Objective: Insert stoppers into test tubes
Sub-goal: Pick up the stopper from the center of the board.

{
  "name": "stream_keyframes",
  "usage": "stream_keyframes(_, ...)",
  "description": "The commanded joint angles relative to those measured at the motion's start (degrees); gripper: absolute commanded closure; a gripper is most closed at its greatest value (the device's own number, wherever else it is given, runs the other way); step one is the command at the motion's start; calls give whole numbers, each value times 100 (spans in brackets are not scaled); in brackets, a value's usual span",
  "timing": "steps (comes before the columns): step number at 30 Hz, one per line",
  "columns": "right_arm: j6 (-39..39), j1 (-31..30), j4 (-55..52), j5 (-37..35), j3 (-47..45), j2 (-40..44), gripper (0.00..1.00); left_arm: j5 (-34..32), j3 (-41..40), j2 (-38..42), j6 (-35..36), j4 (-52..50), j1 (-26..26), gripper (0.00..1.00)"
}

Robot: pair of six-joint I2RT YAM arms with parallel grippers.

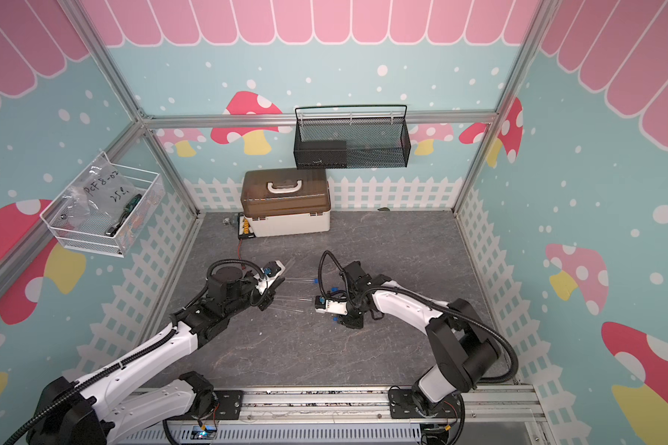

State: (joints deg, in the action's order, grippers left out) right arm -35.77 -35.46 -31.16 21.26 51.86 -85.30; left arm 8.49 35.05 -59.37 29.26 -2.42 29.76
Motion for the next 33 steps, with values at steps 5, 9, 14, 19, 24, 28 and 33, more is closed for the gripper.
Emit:
stream_keyframes(5,1284,62,-35,637,-135,760,91,152,119,-160,2032,-491,356,100)
stream_keyframes(9,2101,53,23,803,-108,1119,92,-315,145,-548,2742,-565,824,100)
stream_keyframes(14,2487,-3,-283,853,125,1218,93,-491,-9,-777,3049,-162,1105,100)
stream_keyframes(19,2461,-45,-491,854,363,1092,94,-476,-205,-713,3114,174,1236,100)
stream_keyframes(24,2487,-117,-541,966,650,829,94,-521,-447,-581,3456,367,1322,100)
stream_keyframes(28,2461,-179,-603,959,794,701,94,-650,-524,-549,3607,461,1340,100)
stream_keyframes(33,2469,-225,-631,976,905,622,94,-744,-508,-611,3609,488,1357,100)
